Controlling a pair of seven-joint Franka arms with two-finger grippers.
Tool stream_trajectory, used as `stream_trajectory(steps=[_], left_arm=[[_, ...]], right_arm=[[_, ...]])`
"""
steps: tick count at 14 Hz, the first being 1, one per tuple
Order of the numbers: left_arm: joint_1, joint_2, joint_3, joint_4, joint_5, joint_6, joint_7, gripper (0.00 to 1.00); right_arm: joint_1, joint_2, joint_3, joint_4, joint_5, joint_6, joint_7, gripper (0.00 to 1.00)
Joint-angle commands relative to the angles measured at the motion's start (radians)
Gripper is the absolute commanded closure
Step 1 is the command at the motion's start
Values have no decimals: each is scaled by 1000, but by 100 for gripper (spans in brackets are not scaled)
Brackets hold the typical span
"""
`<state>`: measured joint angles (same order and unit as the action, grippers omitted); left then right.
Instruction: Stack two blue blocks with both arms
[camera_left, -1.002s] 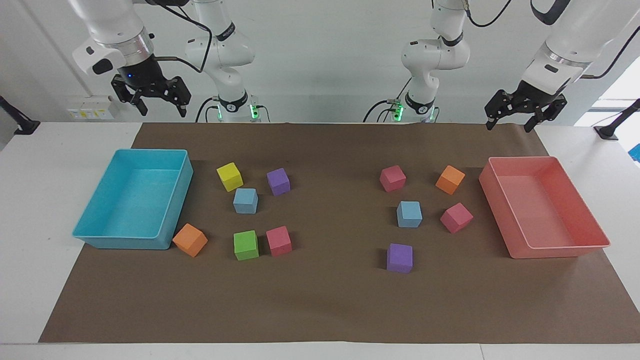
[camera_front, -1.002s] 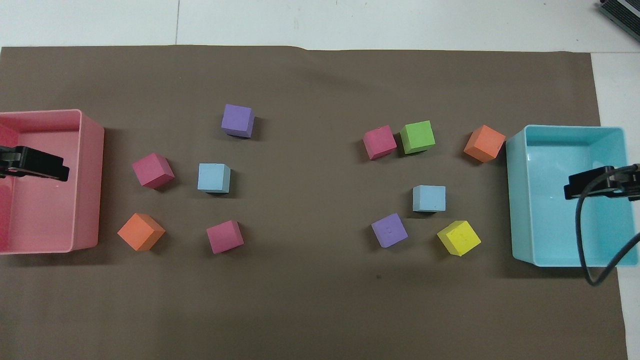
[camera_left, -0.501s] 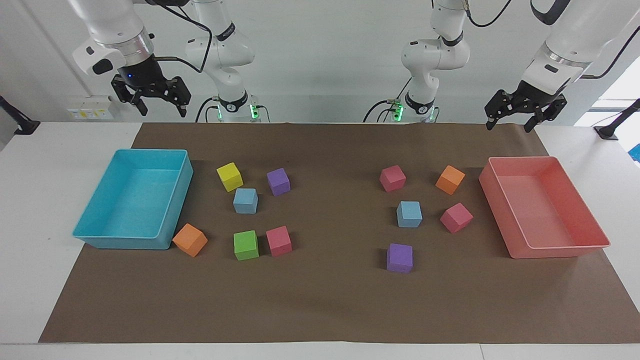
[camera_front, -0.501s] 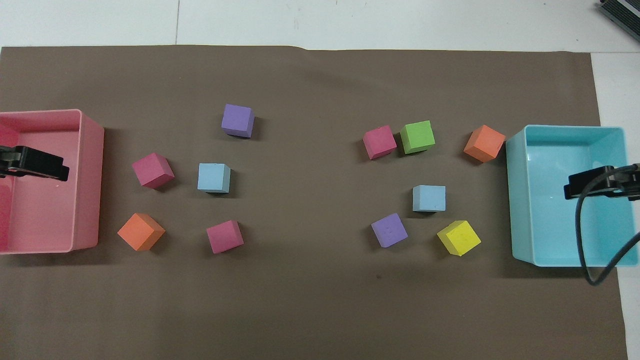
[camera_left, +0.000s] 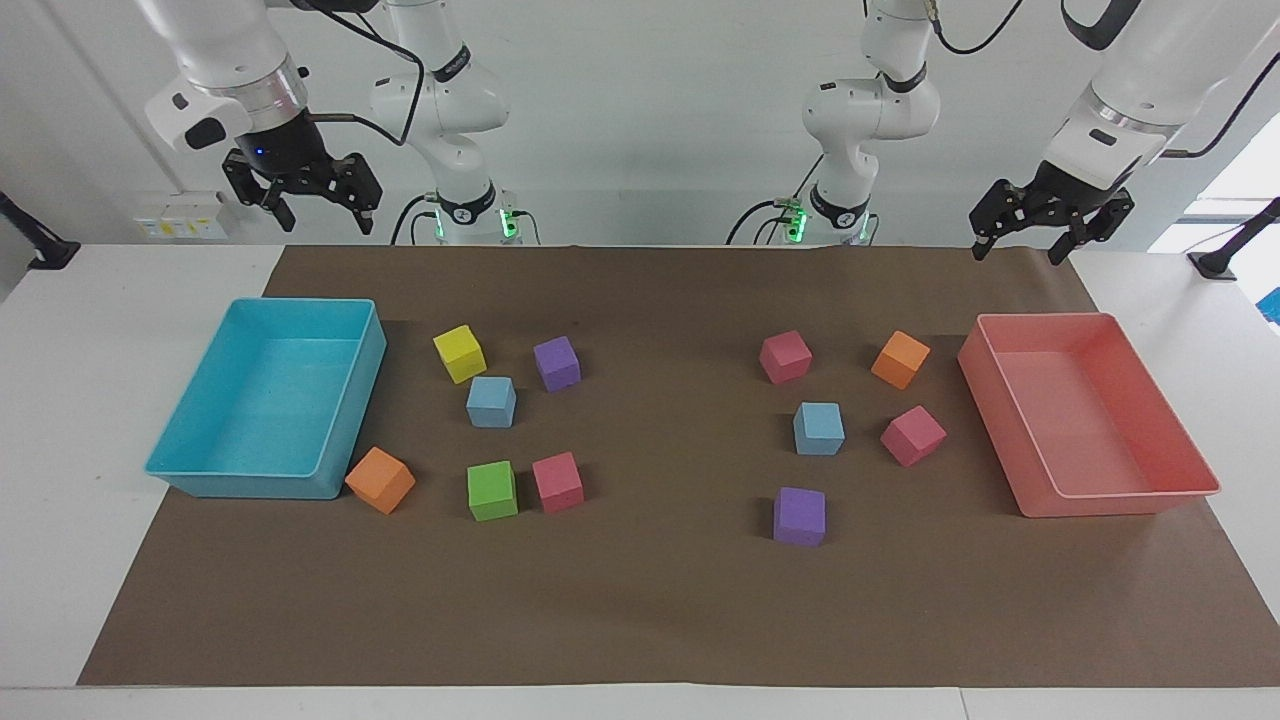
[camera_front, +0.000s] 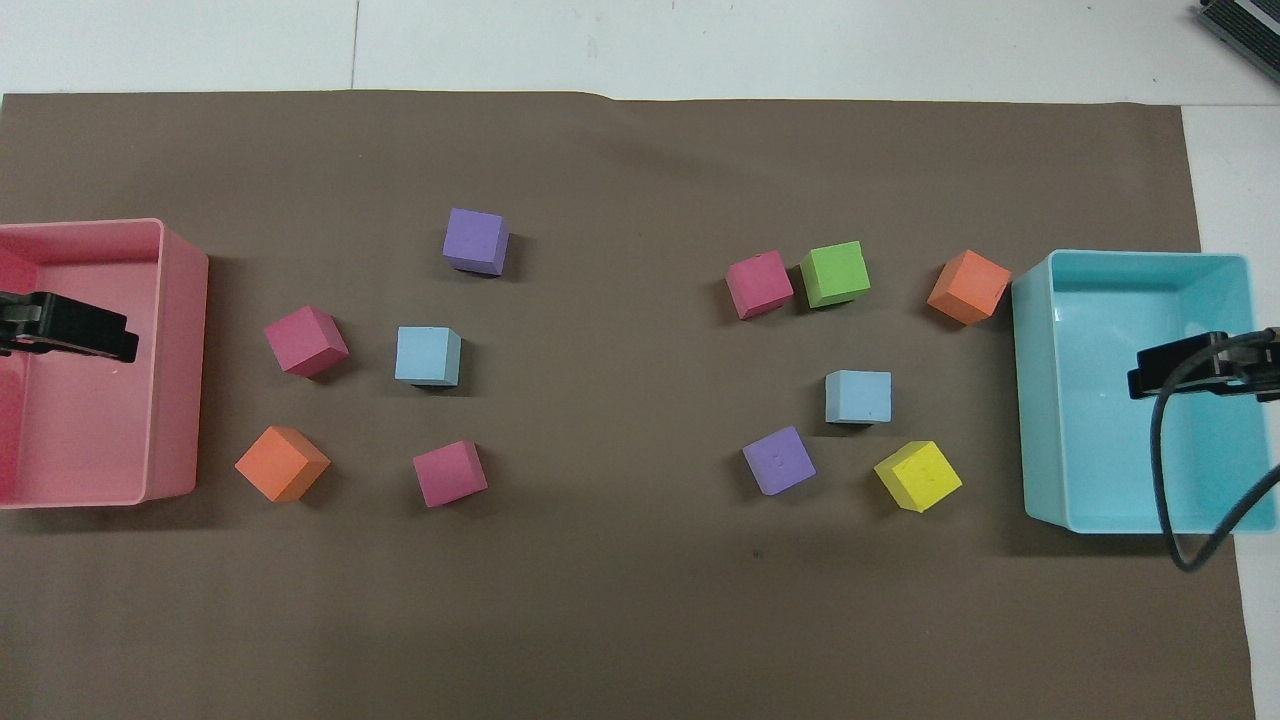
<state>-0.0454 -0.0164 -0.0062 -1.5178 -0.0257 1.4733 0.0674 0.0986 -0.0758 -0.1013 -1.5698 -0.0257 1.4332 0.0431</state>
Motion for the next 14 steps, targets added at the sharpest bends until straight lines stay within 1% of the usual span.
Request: stream_trajectory(steps=[1,14], left_arm=[[12,-4,-8,8,7,-5,-5,0],[12,-4,-6,8,7,-7,-5,0]], right_arm=[[-11,-16,2,-19,12,1,-15,0],[-8,-15,3,-18,12,7,-14,0]])
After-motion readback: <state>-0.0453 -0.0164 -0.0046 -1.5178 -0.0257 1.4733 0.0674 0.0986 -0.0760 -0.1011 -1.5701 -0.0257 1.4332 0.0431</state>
